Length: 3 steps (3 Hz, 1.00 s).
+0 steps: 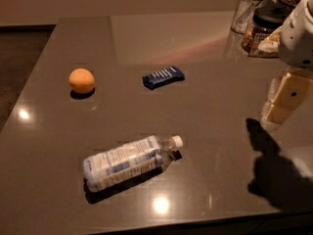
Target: Move blue plastic bottle near orange
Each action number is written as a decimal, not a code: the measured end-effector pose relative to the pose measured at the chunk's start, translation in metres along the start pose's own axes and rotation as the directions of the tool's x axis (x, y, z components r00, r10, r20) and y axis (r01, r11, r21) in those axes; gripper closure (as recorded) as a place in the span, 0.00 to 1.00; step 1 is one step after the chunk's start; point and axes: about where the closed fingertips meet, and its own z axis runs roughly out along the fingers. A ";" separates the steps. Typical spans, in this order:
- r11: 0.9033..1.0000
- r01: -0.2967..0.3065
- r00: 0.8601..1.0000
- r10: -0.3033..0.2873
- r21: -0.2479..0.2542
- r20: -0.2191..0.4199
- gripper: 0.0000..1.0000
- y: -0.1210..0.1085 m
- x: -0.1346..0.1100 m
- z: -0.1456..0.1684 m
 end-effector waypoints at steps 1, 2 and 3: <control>1.000 0.000 1.000 0.000 0.000 0.000 0.00 0.000 0.000 0.000; 0.999 0.052 0.999 -0.052 -0.012 0.010 0.00 0.007 -0.013 0.006; 0.990 0.130 0.991 -0.128 -0.046 0.039 0.00 0.019 -0.032 0.023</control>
Offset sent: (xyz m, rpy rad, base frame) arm -0.0035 0.0330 -0.0159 -0.0087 0.0269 0.1241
